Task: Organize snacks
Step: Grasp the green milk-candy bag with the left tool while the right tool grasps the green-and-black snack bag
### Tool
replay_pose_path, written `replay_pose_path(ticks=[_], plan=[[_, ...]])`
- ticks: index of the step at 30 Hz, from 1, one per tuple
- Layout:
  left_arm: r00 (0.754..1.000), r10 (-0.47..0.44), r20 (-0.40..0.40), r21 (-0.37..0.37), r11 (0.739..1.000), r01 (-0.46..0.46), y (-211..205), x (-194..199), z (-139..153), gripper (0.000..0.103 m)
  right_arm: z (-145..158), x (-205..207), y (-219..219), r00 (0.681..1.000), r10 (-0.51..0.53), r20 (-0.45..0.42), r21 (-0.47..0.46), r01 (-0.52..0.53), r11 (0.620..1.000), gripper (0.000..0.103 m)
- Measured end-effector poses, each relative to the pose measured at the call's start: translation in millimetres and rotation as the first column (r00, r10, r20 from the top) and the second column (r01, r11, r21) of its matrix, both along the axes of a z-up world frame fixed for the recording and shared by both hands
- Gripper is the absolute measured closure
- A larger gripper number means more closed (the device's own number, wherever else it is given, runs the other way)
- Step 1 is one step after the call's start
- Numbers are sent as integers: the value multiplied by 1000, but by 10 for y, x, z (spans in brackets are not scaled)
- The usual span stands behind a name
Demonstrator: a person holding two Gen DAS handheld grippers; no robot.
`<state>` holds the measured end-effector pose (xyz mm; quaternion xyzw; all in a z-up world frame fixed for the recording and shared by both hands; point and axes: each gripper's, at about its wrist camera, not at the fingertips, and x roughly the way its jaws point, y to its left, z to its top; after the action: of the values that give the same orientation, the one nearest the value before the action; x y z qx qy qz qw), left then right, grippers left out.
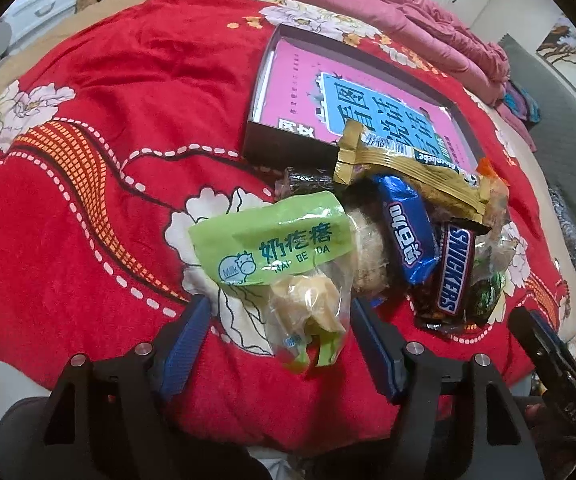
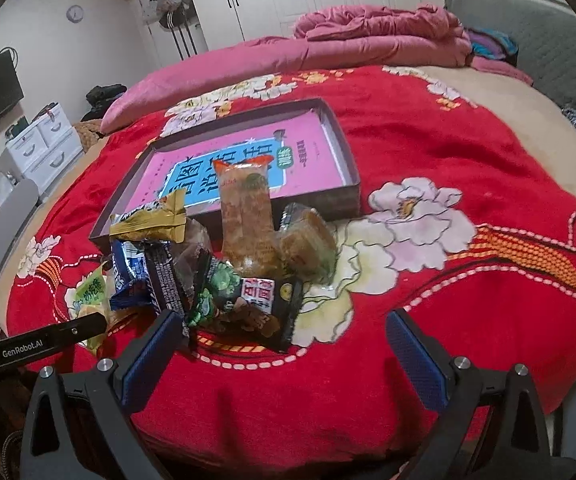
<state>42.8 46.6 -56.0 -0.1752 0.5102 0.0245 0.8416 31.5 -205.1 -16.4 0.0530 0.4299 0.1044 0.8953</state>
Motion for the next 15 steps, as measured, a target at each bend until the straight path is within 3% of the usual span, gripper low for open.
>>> replay_pose_path(ticks=[15], plan=[[1000,-14,7,14,1000,14,-6,49,-24,30,-199,214,150,996,-21,-90,17,23,1000,1]])
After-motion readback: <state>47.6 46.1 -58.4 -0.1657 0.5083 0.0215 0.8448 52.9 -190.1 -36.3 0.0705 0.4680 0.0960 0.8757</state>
